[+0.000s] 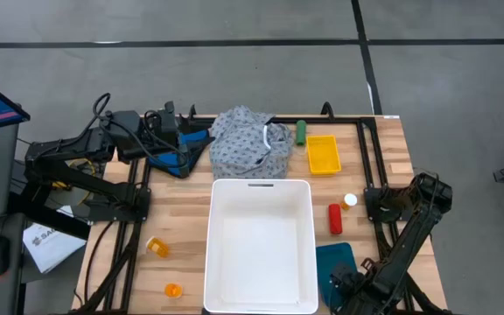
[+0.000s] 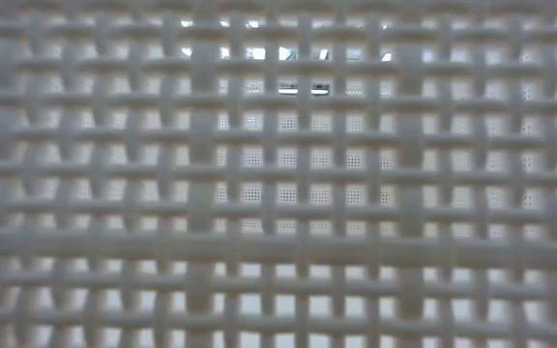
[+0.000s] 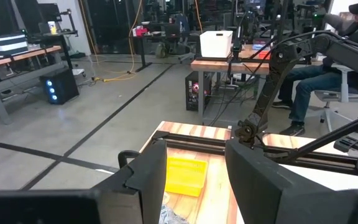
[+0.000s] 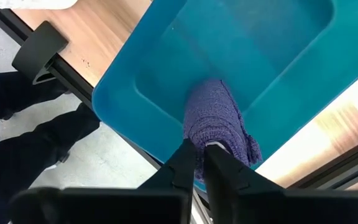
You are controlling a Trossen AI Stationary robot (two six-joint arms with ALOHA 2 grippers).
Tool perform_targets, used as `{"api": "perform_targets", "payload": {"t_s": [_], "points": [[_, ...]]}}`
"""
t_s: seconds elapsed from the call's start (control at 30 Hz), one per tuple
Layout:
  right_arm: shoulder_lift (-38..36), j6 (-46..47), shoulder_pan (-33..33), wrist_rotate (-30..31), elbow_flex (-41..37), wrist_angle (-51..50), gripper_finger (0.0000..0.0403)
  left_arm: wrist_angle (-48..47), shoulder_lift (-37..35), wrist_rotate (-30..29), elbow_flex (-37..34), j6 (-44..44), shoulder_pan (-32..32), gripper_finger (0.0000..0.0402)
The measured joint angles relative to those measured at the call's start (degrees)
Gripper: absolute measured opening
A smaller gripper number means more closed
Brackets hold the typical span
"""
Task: Pick & place medical supplies in basket/bin
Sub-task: Put the blue bandage into the blue bin
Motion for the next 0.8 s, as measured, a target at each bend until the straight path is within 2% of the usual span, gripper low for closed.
{"api": "perform_targets", "payload": {"t_s": [0.17, 0.63, 0.8], "points": [[0.00, -0.02, 0.03, -0.11, 0.02, 0.01, 0.0043, 0.00, 0.00, 0.00, 0.00, -0.05, -0.01, 0.0155], [0.00, 0.07, 0.15, 0.08, 0.07, 0.43, 0.0048, 0.00, 0.00, 0.02, 0.00, -0.17, -0.01, 0.0155], [0.00, 0.09, 0.15, 0.98, 0.07, 0.60, 0.0072, 0.00, 0.00, 0.02, 0.00, -0.17, -0.01, 0.0155]]}}
